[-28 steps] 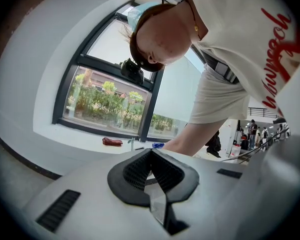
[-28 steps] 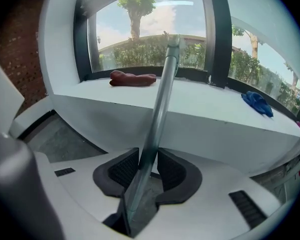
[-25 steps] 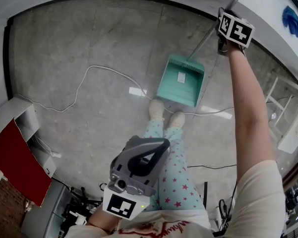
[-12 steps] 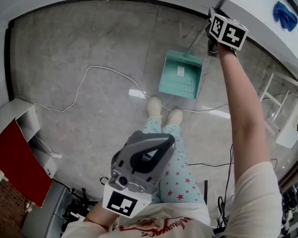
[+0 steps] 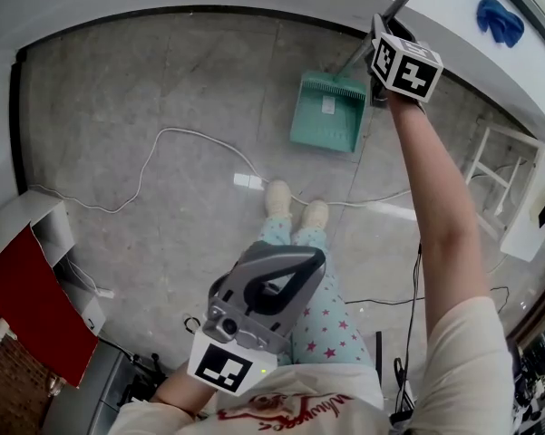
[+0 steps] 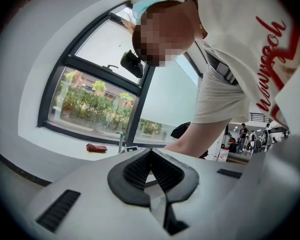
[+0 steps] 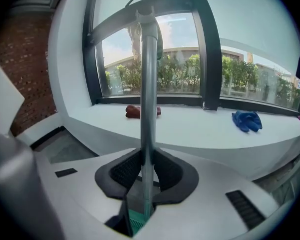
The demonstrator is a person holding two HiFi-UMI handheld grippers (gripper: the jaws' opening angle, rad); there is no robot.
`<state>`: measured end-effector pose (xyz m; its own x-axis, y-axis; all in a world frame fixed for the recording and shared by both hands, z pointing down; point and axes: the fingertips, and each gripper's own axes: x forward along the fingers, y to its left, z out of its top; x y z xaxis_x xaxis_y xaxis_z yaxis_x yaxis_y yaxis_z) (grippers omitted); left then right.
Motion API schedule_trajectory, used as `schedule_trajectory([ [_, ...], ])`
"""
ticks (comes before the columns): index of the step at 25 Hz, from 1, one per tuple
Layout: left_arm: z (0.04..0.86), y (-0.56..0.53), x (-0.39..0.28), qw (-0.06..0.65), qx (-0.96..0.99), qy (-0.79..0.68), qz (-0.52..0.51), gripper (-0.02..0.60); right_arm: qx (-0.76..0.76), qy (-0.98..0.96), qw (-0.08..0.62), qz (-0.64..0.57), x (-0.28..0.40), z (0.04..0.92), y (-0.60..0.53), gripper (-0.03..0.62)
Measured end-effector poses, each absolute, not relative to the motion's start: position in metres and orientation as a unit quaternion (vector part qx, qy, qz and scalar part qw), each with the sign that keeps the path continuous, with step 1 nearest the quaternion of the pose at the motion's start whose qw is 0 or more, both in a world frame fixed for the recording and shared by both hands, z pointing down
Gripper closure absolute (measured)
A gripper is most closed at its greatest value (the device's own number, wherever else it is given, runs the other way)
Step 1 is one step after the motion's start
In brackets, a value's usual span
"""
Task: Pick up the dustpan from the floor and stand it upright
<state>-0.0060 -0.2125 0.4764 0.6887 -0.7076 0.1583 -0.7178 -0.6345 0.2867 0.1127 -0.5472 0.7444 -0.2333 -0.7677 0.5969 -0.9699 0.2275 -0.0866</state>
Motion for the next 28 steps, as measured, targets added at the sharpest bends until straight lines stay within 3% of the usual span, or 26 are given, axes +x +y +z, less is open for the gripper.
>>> schedule_trajectory([
  [15,0.463,-0.194,0.007,0.158,0.911,-0.382,0.019,0.563,0.586,-0.756,0.213,0.198,0.122,0.711,-0.55,0.499],
  [24,0.478,-0.189,-0.002,0.179,0.898,-0.4,0.033,0.563,0.551,-0.768,0.278,0.172,0.121,0.724,-0.554,0.501],
  [28,0.482,-0.187,-0.007,0.202,0.891,-0.405,0.03,0.563,0.552,-0.761,0.271,0.209,0.12,0.72,-0.557,0.502],
])
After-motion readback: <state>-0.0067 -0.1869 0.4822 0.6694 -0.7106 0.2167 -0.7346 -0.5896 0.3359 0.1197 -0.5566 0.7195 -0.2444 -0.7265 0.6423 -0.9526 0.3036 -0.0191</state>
